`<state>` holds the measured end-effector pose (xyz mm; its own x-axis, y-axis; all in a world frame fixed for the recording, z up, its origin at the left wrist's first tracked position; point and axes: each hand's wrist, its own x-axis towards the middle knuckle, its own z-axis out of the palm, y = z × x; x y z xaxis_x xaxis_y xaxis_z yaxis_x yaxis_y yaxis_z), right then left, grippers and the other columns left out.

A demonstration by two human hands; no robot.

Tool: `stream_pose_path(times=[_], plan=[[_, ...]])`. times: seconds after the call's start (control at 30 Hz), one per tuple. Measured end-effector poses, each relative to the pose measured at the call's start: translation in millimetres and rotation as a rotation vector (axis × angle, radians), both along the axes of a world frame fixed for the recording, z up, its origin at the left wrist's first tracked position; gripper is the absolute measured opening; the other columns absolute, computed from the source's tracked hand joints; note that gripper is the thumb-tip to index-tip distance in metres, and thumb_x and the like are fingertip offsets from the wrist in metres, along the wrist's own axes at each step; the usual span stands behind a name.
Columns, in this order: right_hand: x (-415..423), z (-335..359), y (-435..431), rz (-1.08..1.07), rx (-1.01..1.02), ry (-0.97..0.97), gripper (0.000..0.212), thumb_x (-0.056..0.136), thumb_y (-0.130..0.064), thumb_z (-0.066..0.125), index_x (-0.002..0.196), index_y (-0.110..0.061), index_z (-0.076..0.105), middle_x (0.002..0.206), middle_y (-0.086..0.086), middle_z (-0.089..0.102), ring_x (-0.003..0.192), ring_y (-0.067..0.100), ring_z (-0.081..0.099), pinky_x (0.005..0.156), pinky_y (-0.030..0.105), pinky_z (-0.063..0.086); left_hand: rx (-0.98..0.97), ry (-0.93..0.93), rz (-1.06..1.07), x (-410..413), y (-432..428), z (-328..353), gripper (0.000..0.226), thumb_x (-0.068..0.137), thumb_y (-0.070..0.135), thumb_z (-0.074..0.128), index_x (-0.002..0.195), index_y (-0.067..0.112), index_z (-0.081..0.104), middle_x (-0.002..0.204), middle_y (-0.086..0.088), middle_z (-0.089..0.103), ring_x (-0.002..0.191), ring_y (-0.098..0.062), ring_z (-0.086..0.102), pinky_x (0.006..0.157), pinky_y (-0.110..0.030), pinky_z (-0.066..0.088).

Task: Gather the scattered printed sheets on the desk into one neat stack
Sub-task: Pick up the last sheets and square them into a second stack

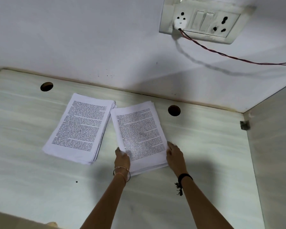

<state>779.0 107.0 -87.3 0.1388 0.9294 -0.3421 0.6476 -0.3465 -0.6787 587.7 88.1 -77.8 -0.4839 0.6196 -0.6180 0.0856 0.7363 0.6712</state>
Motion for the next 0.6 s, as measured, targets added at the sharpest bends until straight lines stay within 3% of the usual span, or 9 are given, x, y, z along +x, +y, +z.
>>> stream_pose_path(times=[0.13, 0.23, 0.33, 0.43, 0.47, 0.53, 0.6], plan=[[0.8, 7.2, -4.5, -0.038, 0.040, -0.032, 0.024, 0.095, -0.006, 0.041, 0.104, 0.000, 0.063, 0.096, 0.010, 0.057, 0.082, 0.021, 0.056, 0.067, 0.022, 0.040, -0.006, 0.044, -0.068, 6.2, -1.0, -0.9, 0.048, 0.096, 0.006, 0.032, 0.143, 0.004, 0.024, 0.144, -0.021, 0.039, 0.130, -0.035, 0.040, 0.106, -0.032, 0.030], [6.0, 14.8, -9.0, -0.065, 0.003, 0.081, 0.022, 0.095, -0.010, 0.045, 0.098, 0.000, 0.065, 0.087, 0.014, 0.062, 0.077, 0.024, 0.058, 0.067, 0.026, 0.046, -0.038, 0.043, -0.020, 5.9, -3.3, 2.2, 0.049, 0.095, 0.008, 0.036, 0.143, 0.007, 0.026, 0.137, -0.023, 0.046, 0.125, -0.038, 0.045, 0.103, -0.036, 0.035], [11.7, 7.1, -18.7, -0.430, -0.077, 0.347, 0.011, 0.089, -0.021, 0.060, 0.096, -0.013, 0.063, 0.089, 0.005, 0.062, 0.085, 0.022, 0.058, 0.078, 0.031, 0.051, -0.006, -0.074, 0.106, 6.0, -5.8, -9.3, 0.045, 0.087, 0.015, 0.049, 0.128, -0.002, 0.043, 0.126, -0.025, 0.054, 0.105, -0.033, 0.055, 0.091, -0.033, 0.043], [8.2, -10.1, -33.2, -0.734, -0.108, 0.624, 0.039, 0.064, -0.037, 0.080, 0.081, -0.008, 0.060, 0.081, 0.011, 0.061, 0.076, 0.026, 0.060, 0.076, 0.044, 0.055, 0.036, -0.315, 0.180, 22.3, -7.8, -13.7, 0.029, 0.086, -0.003, 0.051, 0.114, -0.008, 0.054, 0.115, -0.024, 0.057, 0.092, -0.026, 0.051, 0.072, -0.027, 0.046], [3.3, -11.6, -36.3, -0.743, -0.088, 0.677, 0.040, 0.064, -0.032, 0.082, 0.084, -0.004, 0.060, 0.083, 0.010, 0.061, 0.078, 0.024, 0.058, 0.075, 0.042, 0.053, 0.035, -0.451, 0.175, 32.4, -11.0, -13.9, 0.028, 0.080, -0.009, 0.051, 0.105, -0.004, 0.060, 0.109, -0.020, 0.058, 0.093, -0.029, 0.052, 0.072, -0.031, 0.048], [-8.1, -7.1, -39.5, -0.750, -0.084, 0.711, 0.047, 0.074, -0.012, 0.078, 0.113, -0.002, 0.053, 0.109, 0.009, 0.060, 0.094, 0.023, 0.058, 0.089, 0.042, 0.050, -0.038, -0.631, 0.024, 52.7, -19.2, -11.8, 0.034, 0.072, -0.014, 0.052, 0.096, 0.008, 0.061, 0.105, -0.015, 0.060, 0.096, -0.032, 0.059, 0.069, -0.037, 0.055], [-4.3, -6.3, -37.4, -0.706, -0.123, 0.619, 0.060, 0.082, -0.006, 0.069, 0.132, -0.006, 0.036, 0.125, 0.008, 0.051, 0.105, 0.020, 0.051, 0.100, 0.041, 0.045, -0.089, -0.578, -0.155, 57.9, -21.0, -8.1, 0.039, 0.078, -0.010, 0.055, 0.107, 0.016, 0.050, 0.099, -0.006, 0.057, 0.089, -0.020, 0.062, 0.061, -0.021, 0.057]])
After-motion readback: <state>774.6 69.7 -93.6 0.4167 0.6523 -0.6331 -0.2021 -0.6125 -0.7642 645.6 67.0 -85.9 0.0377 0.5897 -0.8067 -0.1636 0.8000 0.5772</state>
